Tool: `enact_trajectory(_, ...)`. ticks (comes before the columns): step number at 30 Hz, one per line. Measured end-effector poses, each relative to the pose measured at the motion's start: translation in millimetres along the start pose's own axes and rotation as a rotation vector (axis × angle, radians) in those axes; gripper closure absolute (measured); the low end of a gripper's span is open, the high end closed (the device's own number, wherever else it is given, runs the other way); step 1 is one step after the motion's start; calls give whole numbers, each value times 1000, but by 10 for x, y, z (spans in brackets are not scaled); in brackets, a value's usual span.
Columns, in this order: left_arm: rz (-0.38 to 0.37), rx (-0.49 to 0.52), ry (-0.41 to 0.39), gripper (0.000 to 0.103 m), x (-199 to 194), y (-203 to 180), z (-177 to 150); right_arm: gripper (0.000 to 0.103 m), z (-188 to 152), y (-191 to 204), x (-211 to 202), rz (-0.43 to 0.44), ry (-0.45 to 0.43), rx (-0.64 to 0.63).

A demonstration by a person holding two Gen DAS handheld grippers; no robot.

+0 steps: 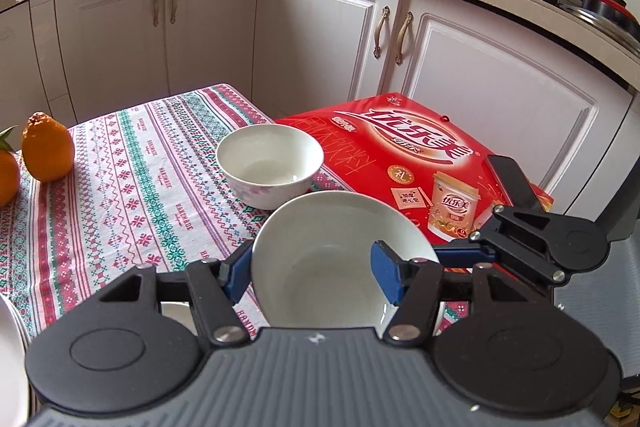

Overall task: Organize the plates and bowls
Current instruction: 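Lift the white bowl with the left tool and carry it over another bowl, then lower the held bowl into the other white bowl with the left tool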

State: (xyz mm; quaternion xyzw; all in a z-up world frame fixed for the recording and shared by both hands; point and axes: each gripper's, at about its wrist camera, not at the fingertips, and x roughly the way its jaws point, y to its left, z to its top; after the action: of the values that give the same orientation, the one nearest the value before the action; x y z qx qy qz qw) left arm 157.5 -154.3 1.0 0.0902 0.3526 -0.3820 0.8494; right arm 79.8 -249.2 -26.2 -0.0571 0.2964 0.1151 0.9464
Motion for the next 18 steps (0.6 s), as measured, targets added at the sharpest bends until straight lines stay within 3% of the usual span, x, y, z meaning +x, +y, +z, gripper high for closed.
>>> enact_trajectory(18, 138, -112, -57, 42, -499, 477, -192, 18, 355, 439, 195, 143, -38, -93)
